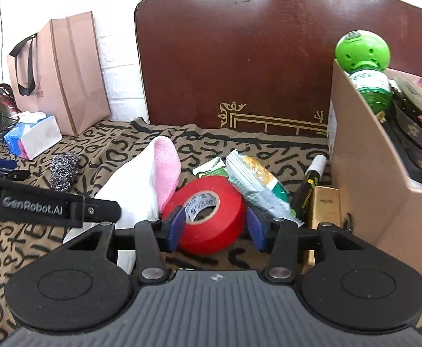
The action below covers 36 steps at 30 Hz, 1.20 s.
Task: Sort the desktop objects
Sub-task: 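Grasp the white glove with the left gripper while the right grasps the red tape roll, then carry the glove and tape roll over the cardboard box with both grippers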
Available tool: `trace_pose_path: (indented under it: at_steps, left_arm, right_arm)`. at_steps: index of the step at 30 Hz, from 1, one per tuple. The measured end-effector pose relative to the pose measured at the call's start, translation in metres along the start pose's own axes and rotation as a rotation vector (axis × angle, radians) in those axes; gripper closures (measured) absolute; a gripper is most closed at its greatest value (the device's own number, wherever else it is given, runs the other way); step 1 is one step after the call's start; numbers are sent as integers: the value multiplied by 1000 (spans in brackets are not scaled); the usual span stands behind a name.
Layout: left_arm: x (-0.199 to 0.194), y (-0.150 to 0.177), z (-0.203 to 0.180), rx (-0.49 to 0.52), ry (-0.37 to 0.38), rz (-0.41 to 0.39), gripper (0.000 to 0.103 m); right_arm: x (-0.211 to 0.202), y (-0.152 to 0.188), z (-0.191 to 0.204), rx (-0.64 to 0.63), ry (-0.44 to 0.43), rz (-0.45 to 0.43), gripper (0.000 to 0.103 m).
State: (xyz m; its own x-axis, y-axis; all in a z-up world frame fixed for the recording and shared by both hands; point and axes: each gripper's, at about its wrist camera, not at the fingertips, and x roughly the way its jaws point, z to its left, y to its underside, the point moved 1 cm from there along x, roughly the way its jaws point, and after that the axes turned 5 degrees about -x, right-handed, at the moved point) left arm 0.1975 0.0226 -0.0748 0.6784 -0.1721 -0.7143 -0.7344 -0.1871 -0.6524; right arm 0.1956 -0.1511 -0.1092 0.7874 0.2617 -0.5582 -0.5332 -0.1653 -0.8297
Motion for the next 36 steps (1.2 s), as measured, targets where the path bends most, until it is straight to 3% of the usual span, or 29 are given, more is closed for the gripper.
trace_pose_path:
  at_steps: [2,3,4,5,7,11,21,29,36]
  left_arm:
    - [10,0,1,3,1,25,37]
    - [15,1,1,9,1,43,46]
    - [18,3,1,21,-13,48,66]
    - [17,4,1,38,-26,41,78]
    - [12,5,2,31,-2,58,95]
    - [-6,13,1,8,15,72,97]
    - [-76,59,-12,65,122,94,98]
    - [-106,90,-52,122,208,121,98]
    - [-147,75,-126,237,339,9,98]
  right_arm:
    - [3,0,-1,7,3,-1,52]
    - [3,-1,-1,10,6,-1,53]
    - [3,-2,-1,0,22,3,64]
    - [2,-2,-2,-7,26,7,68]
    - [-4,-1,-6,8,18,21,70]
    - [-21,0,-7,5,6,20,76]
    - [-103,39,-10,19,-105,88,77]
    - [-172,63,-29,67,-38,48,77]
    - [-217,67,-59,120,25,-38,77]
